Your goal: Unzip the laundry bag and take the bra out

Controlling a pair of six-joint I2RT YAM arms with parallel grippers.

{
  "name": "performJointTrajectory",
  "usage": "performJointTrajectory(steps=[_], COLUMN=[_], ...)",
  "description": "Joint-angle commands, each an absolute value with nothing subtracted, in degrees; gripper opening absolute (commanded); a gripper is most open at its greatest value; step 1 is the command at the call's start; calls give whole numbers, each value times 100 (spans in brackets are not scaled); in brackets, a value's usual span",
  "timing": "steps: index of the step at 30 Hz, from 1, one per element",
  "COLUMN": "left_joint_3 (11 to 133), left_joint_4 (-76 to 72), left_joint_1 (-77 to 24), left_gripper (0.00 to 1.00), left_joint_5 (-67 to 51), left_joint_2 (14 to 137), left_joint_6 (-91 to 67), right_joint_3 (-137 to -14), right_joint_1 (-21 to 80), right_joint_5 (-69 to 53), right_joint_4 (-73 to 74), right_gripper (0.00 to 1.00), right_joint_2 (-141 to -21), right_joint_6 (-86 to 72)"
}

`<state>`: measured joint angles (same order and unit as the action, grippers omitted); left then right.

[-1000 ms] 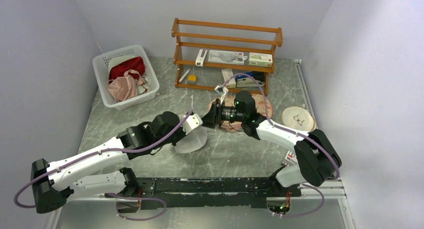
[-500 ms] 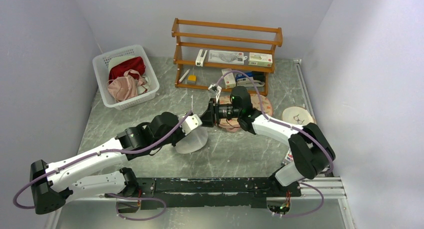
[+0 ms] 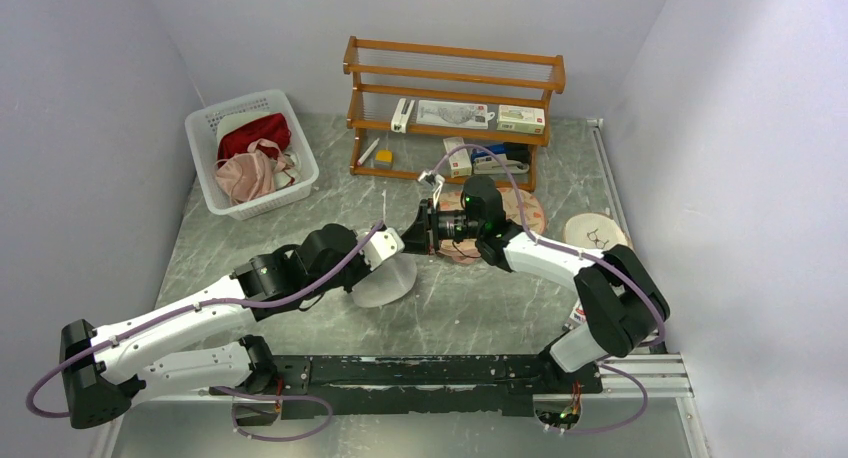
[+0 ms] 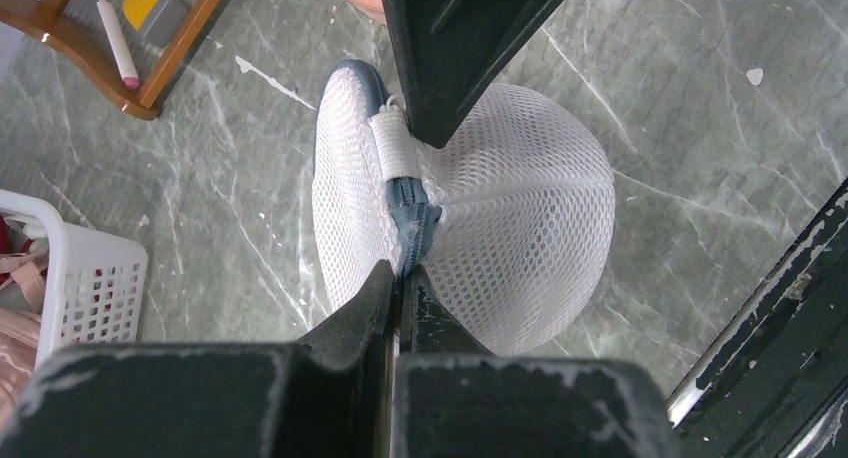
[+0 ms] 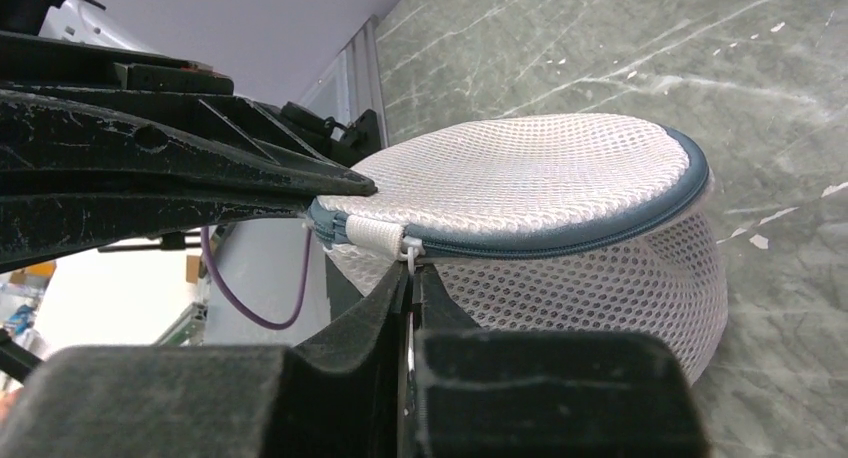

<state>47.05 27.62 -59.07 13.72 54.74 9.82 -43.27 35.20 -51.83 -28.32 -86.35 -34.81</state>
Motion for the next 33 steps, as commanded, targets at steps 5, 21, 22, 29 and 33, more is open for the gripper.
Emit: performJointTrajectory(steps=[5, 21, 22, 29, 33], left_joint_3=[4699, 4980, 4994, 5088, 5077], left_joint_4=[2433, 2205, 2301, 2142, 2197], left_joint_1=[-5942, -5941, -5941, -5946, -5944], left_gripper=[23, 75, 74, 69, 52], left_joint_5=[1294, 1263, 1333, 1071, 1263], left_joint_2=[5415, 5577, 5683, 6049, 6120], left_joint_6=[835, -2312, -2501, -2737, -2675], right_joint_3=[-4342, -3794, -3782, -3778, -3778], right_joint_1=[3485, 3761, 3795, 3942, 3995], right_joint_5=[-4308, -4417, -4402, -4252, -4189], right_joint_4=[-1887, -1961, -1956, -1830, -1816], right_gripper=[0, 0, 0, 0, 0], right_joint_2=[-8058, -7748, -7735, -7638, -7504], right_joint_6=[-2842, -3106, -3089, -3042, -3012])
